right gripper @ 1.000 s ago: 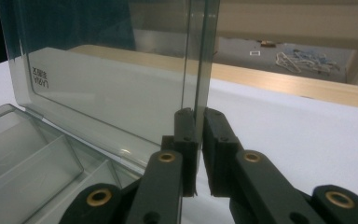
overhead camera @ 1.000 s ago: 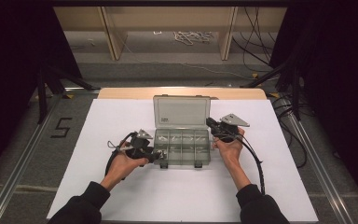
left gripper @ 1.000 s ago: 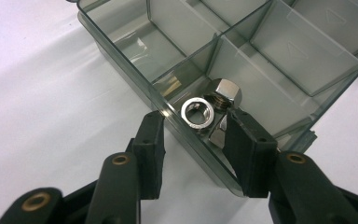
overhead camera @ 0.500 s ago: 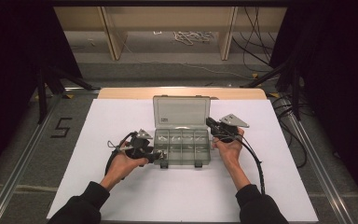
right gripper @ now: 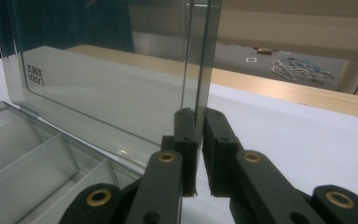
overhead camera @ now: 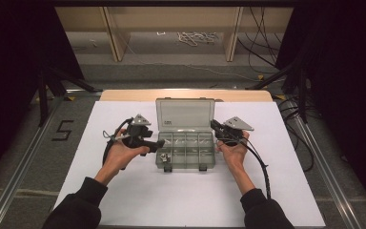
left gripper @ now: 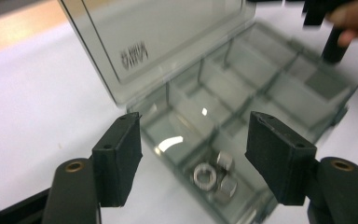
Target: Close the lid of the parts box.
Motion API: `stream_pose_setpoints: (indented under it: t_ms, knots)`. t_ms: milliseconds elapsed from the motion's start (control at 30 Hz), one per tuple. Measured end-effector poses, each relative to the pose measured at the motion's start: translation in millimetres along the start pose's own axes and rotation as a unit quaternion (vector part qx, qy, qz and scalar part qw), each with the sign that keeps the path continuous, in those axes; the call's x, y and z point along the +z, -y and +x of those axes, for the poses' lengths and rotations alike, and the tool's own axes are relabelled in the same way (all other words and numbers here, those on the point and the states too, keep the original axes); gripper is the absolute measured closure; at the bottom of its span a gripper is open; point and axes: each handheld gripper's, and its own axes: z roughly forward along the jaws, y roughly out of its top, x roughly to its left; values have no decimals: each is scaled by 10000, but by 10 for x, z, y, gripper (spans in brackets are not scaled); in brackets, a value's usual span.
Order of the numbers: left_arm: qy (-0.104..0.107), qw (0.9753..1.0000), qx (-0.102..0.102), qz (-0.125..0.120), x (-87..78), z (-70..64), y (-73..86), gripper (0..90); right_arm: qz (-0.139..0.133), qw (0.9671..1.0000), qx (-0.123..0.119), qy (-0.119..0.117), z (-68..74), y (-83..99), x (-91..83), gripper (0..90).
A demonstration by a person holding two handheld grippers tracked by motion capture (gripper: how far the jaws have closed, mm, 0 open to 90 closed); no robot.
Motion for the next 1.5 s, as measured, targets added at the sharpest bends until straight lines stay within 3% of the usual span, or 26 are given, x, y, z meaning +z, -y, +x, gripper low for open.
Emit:
stream_pose_setpoints:
  t_ms: [133,233,367,533,700,733,767,933,1067,1200,1333,1500]
  knots:
    - [-157,9996,35,-244,-34,62,-160,462,39,10000,-36,28,3,-4,-9,847]
    - [-247,9992,161,-263,-89,163,-288,567,37,10000,-59,26,1,-6,-9,847]
    - [-433,9981,15,-448,-91,225,-440,735,34,10000,-80,32,1,-8,-8,847]
    - [-549,9972,201,-459,-115,232,-613,896,37,9999,-97,40,0,-5,-7,847]
    - [-621,9970,-39,-452,-48,340,-755,900,-6,9999,-116,28,0,-2,1,847]
    - [-619,9969,-86,-475,-42,349,-784,900,118,9997,-144,133,4,-12,-18,846]
    - [-650,9968,-66,-463,-42,358,-815,900,46,9999,-128,34,3,-12,-10,846]
    - [-738,9965,-70,-395,8,416,-974,900,-70,9999,-128,45,1,2,11,847]
    - [-904,9952,-78,-378,81,457,-1063,900,7,10000,-69,31,18,-7,-1,846]
    - [-946,9951,-113,-274,183,489,-1116,900,55,9999,-99,52,18,-14,-10,846]
    - [-941,9948,-271,-264,270,519,-1151,900,40,10000,-82,19,16,-11,-5,846]
    - [-928,9954,-223,-127,342,500,-1202,899,23,9999,-99,51,21,-13,-3,846]
